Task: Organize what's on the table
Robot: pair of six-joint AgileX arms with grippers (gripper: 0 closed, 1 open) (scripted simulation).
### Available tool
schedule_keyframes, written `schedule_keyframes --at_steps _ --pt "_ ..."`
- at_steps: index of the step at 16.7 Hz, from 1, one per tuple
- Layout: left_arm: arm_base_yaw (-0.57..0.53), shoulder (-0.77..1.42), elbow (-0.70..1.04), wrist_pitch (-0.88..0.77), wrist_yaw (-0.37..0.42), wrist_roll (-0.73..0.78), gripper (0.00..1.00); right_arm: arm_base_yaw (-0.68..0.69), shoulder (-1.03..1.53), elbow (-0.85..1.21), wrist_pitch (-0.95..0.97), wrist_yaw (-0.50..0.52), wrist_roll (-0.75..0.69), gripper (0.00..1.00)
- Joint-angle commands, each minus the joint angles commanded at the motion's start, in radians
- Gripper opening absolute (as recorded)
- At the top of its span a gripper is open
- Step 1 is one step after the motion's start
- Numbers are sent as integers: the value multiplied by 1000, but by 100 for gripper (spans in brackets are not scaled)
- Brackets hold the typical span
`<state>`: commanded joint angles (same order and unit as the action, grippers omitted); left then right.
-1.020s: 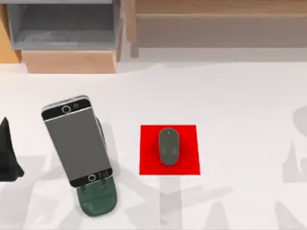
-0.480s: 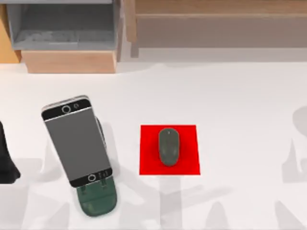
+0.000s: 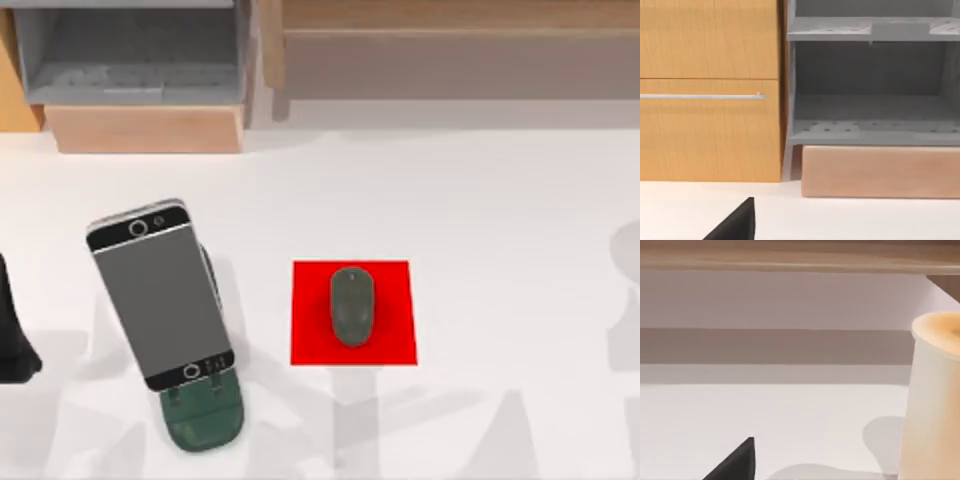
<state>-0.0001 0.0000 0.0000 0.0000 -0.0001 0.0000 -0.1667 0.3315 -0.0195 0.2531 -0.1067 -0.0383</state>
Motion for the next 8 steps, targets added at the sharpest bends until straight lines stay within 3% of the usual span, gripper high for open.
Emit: schedule_keyframes --at_steps 8 --pt "0 0 0 0 0 0 100 -183 576 12 404 -127 -37 100"
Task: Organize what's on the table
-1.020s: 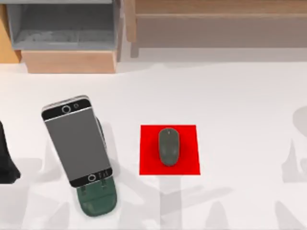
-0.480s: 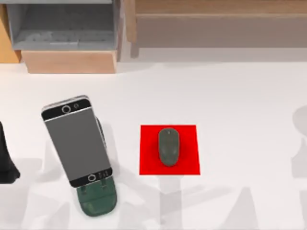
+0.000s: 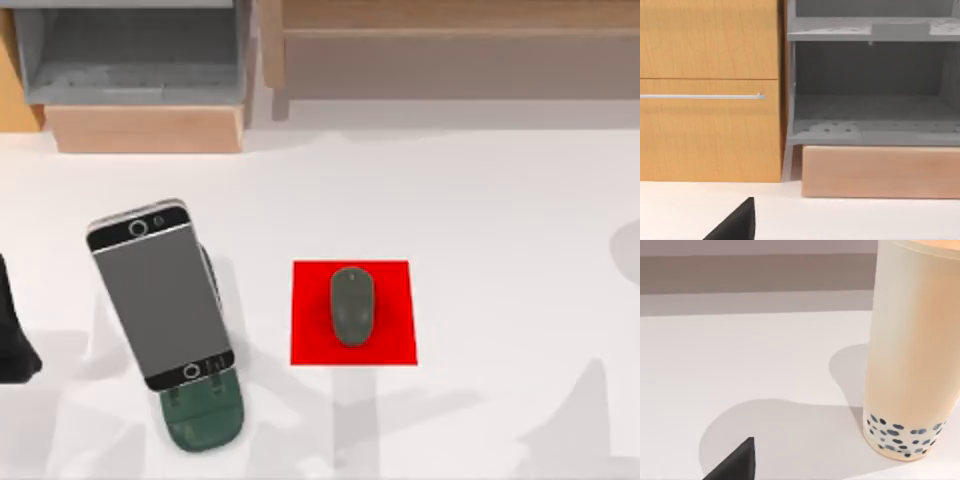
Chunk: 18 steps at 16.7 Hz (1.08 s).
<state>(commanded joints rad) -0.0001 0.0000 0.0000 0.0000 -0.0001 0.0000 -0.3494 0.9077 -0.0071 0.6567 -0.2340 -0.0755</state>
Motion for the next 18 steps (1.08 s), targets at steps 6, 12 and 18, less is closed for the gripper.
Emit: schedule_keyframes --at_steps 6,12,18 --pt "0 0 0 0 0 0 100 -99 335 27 238 -86 -15 100" --pt "0 0 0 0 0 0 100 -156 651 92 484 -164 -12 100" --pt "0 0 0 0 0 0 100 -176 922 272 748 -227 10 100"
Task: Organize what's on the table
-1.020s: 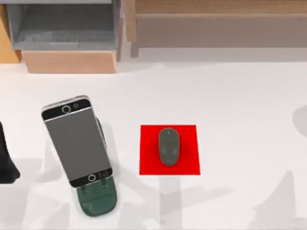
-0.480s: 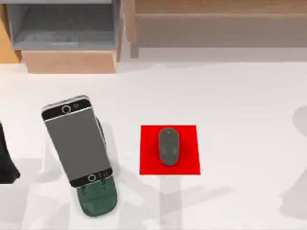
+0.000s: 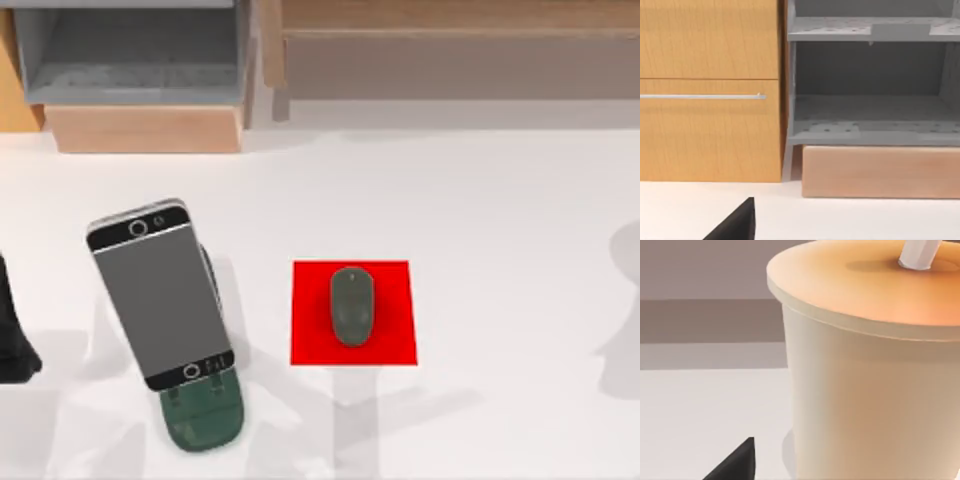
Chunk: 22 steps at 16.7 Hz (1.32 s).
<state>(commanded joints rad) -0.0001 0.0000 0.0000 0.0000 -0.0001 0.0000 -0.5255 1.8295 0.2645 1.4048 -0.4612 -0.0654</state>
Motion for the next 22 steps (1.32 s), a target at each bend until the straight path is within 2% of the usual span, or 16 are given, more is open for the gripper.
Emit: schedule_keyframes --at_steps 4,20,22 --pt "0 0 0 0 0 0 100 21 65 54 64 -4 19 100" --pt "0 0 0 0 0 0 100 73 130 163 23 49 25 100" --pt "0 0 0 0 0 0 100 73 130 163 23 49 25 85"
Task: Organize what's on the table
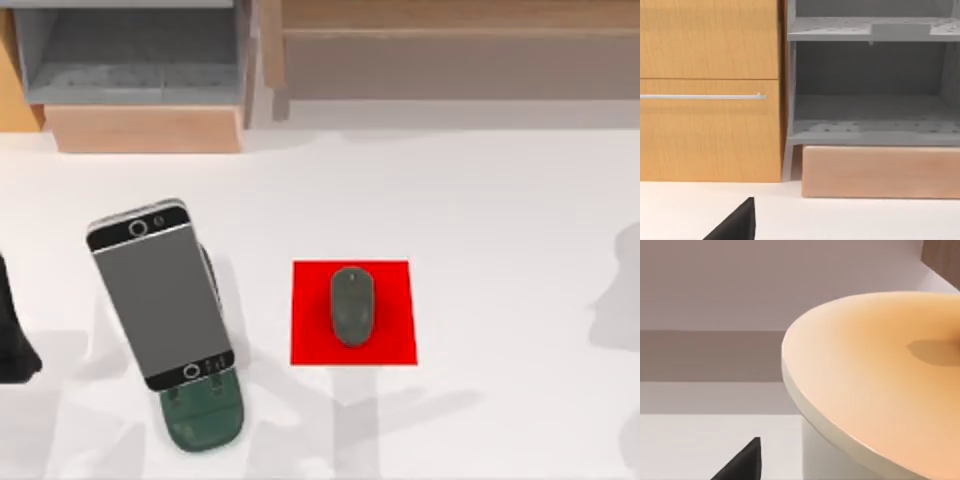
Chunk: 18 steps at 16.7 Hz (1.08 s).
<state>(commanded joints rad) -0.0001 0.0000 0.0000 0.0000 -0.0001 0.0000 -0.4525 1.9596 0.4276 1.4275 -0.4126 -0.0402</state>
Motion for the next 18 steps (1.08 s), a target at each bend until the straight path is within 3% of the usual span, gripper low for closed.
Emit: schedule_keyframes --at_steps 11,18 --pt "0 0 0 0 0 0 100 0 0 0 0 0 0 2" --pt "0 0 0 0 0 0 100 0 0 0 0 0 0 0"
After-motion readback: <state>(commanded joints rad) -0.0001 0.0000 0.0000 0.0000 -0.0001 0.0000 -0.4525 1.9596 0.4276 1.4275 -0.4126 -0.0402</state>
